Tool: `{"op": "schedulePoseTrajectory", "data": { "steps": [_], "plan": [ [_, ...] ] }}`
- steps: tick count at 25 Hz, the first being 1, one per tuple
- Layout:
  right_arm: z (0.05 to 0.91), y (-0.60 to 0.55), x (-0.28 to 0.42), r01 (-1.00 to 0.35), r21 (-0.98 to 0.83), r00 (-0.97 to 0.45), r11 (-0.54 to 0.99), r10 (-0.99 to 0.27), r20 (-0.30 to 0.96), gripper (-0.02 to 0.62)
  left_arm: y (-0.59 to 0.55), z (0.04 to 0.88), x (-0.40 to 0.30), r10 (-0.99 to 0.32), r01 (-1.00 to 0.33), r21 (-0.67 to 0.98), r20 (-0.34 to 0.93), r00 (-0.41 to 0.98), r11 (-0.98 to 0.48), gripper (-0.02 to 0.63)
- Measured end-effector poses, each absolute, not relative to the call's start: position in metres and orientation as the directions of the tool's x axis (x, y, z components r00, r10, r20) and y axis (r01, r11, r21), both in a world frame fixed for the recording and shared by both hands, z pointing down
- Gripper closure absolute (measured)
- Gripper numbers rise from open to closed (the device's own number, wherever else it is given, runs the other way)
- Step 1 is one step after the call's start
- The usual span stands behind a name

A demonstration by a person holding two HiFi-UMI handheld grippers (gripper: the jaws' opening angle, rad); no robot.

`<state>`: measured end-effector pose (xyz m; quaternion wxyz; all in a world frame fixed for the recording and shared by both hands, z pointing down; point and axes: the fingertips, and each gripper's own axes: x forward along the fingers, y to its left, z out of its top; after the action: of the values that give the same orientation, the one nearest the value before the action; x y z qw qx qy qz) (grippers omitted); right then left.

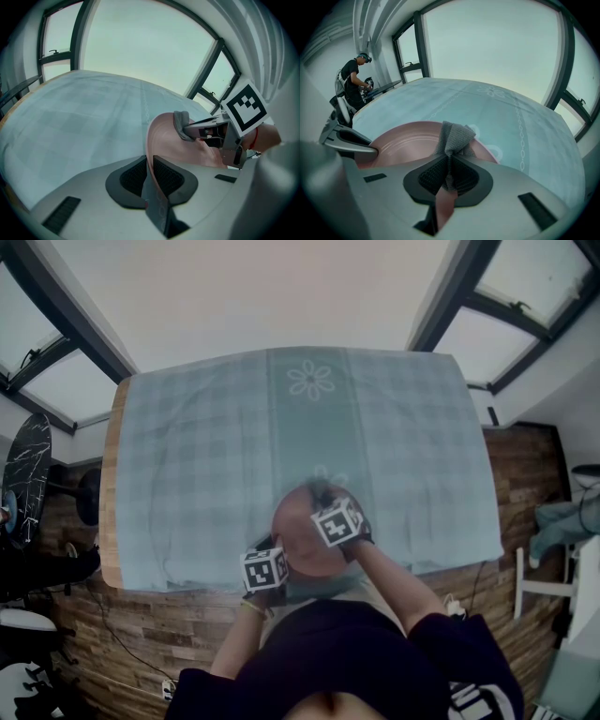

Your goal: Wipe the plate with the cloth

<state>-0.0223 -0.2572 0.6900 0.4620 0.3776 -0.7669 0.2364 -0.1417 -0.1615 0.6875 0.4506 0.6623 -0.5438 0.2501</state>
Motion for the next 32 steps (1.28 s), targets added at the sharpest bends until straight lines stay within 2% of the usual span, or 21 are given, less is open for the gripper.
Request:
{"op": "schedulePoseTrajectory", "data": {
  "steps": [17, 32],
  "plan": [
    [0.683, -0.237, -0.067, -0.706, -0.051, -0.385, 0.706, -0.322, 0.865, 0.563, -0.164, 0.685, -0.140, -0.515, -0.946, 0.324, 0.808, 0.287, -0.019, 0.551],
    [0.688, -0.204, -0.087, -0.675, -0.111, -0.439, 0.730, -0.276, 0.855, 0.563, -0.163, 0.684, -0.140, -0.521, -0.946, 0.324, 0.804, 0.285, -0.017, 0.551]
  ]
}}
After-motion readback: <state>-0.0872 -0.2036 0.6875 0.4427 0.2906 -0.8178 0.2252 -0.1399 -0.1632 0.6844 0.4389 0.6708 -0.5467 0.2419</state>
